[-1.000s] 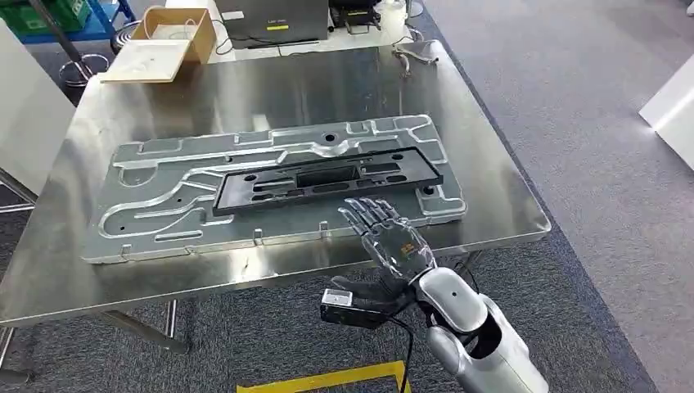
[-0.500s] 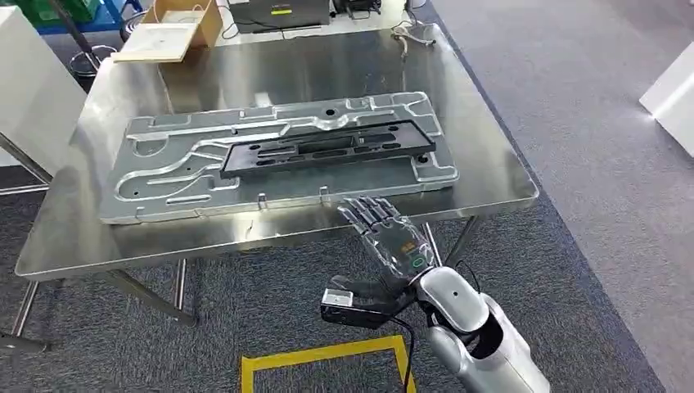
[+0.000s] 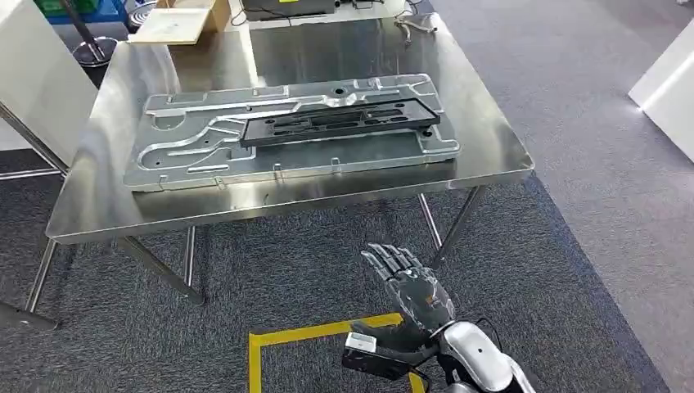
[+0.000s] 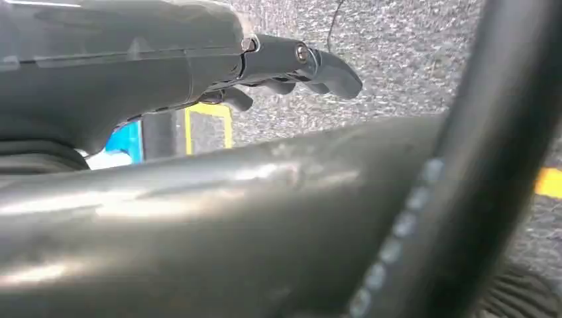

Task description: Take the parts from the cabinet and place them on the table.

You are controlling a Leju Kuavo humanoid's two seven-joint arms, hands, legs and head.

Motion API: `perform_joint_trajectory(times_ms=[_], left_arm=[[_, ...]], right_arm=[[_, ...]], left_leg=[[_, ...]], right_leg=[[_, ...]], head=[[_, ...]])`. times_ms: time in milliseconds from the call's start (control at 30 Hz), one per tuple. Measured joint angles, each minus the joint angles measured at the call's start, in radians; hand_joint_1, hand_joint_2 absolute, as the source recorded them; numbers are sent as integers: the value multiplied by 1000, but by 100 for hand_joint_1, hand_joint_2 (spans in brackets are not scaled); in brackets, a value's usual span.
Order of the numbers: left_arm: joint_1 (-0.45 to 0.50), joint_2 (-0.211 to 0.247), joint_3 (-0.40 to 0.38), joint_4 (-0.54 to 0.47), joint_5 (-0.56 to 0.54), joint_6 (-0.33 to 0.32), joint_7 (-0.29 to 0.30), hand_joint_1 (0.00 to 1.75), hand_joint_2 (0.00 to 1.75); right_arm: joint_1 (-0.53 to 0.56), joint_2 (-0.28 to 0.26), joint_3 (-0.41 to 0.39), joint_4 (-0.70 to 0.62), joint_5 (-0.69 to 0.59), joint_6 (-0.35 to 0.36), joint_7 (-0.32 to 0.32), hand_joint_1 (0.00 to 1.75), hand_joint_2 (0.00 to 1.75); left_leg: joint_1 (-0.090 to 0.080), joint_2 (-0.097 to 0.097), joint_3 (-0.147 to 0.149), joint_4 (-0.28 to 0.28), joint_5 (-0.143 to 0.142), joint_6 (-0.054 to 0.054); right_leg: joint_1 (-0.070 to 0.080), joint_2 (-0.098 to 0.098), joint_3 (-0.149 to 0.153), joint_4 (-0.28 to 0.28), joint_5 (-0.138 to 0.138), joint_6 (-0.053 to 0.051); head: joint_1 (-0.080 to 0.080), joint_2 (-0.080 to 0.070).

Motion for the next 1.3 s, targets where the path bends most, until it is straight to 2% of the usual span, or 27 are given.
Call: perform_joint_trajectory(times_ms=[100, 133, 200, 267, 300, 333, 400, 433, 500, 533, 633, 667, 700, 767, 800, 867, 900, 933, 967, 1000, 1033, 1100, 1133, 1167, 1200, 1267, 1300], left_arm=[[3, -3, 15, 0, 0, 2, 2, 0, 0], [7, -3, 16, 0, 0, 2, 5, 0, 0], [13, -8, 19, 0, 0, 2, 9, 0, 0], [13, -9, 20, 0, 0, 2, 10, 0, 0], [13, -10, 20, 0, 0, 0, 11, 0, 0], [11, -11, 20, 0, 0, -2, 13, 0, 0], [10, -12, 20, 0, 0, -2, 18, 0, 0], [11, -12, 20, 0, 0, -2, 21, 0, 0], [6, -13, 20, 0, 0, -3, 26, 0, 0], [6, -13, 20, 0, 0, -4, 26, 0, 0], [10, -14, 20, 0, 0, -7, 29, 0, 0], [9, -15, 20, 0, 0, -7, 29, 0, 0], [8, -16, 20, 0, 0, -7, 29, 0, 0], [8, -16, 20, 0, 0, -7, 29, 0, 0], [7, -16, 20, 0, 0, -7, 29, 0, 0], [6, -16, 20, 0, 0, -7, 29, 0, 0], [5, -16, 20, 0, 0, -7, 29, 0, 0], [5, -16, 20, 0, 0, -7, 29, 0, 0], [2, -16, 20, 0, 0, -7, 29, 0, 0], [3, -18, 20, 0, 0, -7, 29, 0, 0], [3, -18, 20, 0, 0, -7, 28, 0, 0], [0, -18, 20, 0, 0, -7, 28, 0, 0], [3, -18, 20, 0, 0, -7, 28, 0, 0], [5, -18, 20, 0, 0, -7, 29, 0, 0], [5, -20, 20, 0, 0, -8, 30, 0, 0], [8, -20, 20, 0, 0, -10, 34, 0, 0], [8, -20, 20, 0, 0, -10, 36, 0, 0]], right_arm=[[128, 0, -66, -10, -53, -8, 43, 0, 0], [174, 1, -94, -7, -64, -8, 43, 0, 0], [253, 17, -175, 21, -67, -10, 6, 0, 0], [303, 41, -243, 47, -55, 6, -15, 0, 0], [317, 58, -277, 62, -38, 31, -11, 0, 0], [329, 81, -319, 84, -8, 60, -18, 0, 0], [344, 143, -450, 162, 98, 94, -84, 0, 0], [342, 175, -531, 208, 171, 100, -137, 0, 0], [312, 235, -730, 317, 310, 100, -242, 0, 0], [298, 259, -816, 360, 354, 93, -281, 0, 0], [272, 320, -1026, 456, 412, 89, -333, 0, 0], [266, 335, -1070, 474, 416, 95, -333, 0, 0], [265, 348, -1102, 486, 417, 99, -333, 0, 0], [258, 375, -1148, 507, 420, 106, -333, 0, 0], [253, 383, -1165, 513, 421, 106, -333, 0, 0], [245, 395, -1194, 523, 422, 107, -333, 0, 0], [242, 399, -1202, 528, 422, 106, -332, 0, 0], [240, 402, -1208, 531, 422, 107, -332, 0, 0], [237, 404, -1211, 533, 422, 106, -332, 0, 0], [234, 406, -1212, 533, 422, 106, -332, 0, 0], [228, 408, -1215, 534, 422, 106, -332, 0, 0], [224, 414, -1225, 536, 422, 106, -332, 0, 0], [226, 417, -1229, 540, 422, 106, -332, 0, 0], [224, 422, -1234, 543, 423, 112, -322, 0, 0], [224, 422, -1239, 544, 423, 123, -293, 0, 0], [223, 422, -1254, 564, 423, 148, -214, 0, 0], [219, 419, -1271, 590, 424, 161, -158, 0, 0]], left_leg=[[5, -1, -6, -6, 26, -17], [7, -4, -10, 3, 13, -21], [11, -5, -35, 79, -108, -31], [15, -5, -62, 221, -214, -41], [17, -5, -62, 269, -220, -45], [19, -5, -51, 294, -188, -48], [22, -5, 21, 237, -89, -53], [23, -5, 80, 167, -73, -55], [15, -13, 219, -44, -151, -46], [14, -14, 214, -50, -164, -31], [14, -9, 187, -48, -133, -3], [14, -1, 174, -47, -120, 5], [13, 0, 159, -46, -107, 15], [9, 4, 126, -45, -80, 19], [6, 7, 107, -43, -67, 20], [2, 9, 68, -34, -44, 19], [0, 9, 48, -29, -32, 17], [-1, 9, 28, -22, -21, 15], [-1, 8, 18, -15, -11, 12], [-6, 7, 10, -10, -6, 6], [-5, 9, 6, -7, 4, 0], [1, 10, -4, -10, 28, -10], [-3, 9, -9, -10, 37, -18], [4, 1, -20, 6, 2, -22], [6, 0, -33, 45, -66, -27], [9, 1, -58, 176, -187, -34], [9, 1, -64, 245, -216, -36]], right_leg=[[3, -3, -5, -17, 9, -3], [-7, -12, -11, -26, 22, -8], [-5, -14, -37, -26, 44, -23], [-4, -13, -71, -24, 69, -22], [-5, -13, -87, -22, 82, -20], [-6, -13, -108, -18, 95, -17], [-10, -13, -151, -4, 117, -8], [-13, -13, -171, 5, 126, -2], [-11, -13, -192, 24, 144, 12], [-11, -14, -193, 22, 154, 19], [-15, -11, -199, 15, 177, 38], [-17, -5, -213, 34, 133, 42], [-18, -4, -227, 79, 58, 42], [-17, -2, -252, 223, -61, 45], [-18, -2, -257, 288, -72, 45], [-17, -1, -227, 320, -12, 42], [-17, -1, -182, 282, 32, 37], [-16, 0, -124, 216, 50, 31], [-13, 2, -44, 121, 34, 22], [-5, 3, 41, 18, -8, 15], [-5, 2, 64, -45, -36, 12], [3, 4, 48, -41, -25, 7], [-3, 1, 39, -47, -11, -2], [-5, -6, 26, -46, 3, -10], [-5, -6, 9, -46, 16, -22], [-2, -7, -23, -42, 39, -25], [-1, -8, -44, -37, 53, -23]], head=[[0, 0], [0, 0], [0, 0], [0, 0], [0, 0], [0, 0], [0, 0], [0, 0], [0, 0], [0, 0], [1, 0], [0, 0], [0, 0], [0, 0], [0, 0], [0, 0], [0, 0], [0, 0], [0, 0], [0, 0], [0, 0], [0, 0], [0, 0], [0, 0], [0, 0], [1, 0], [0, 0]])
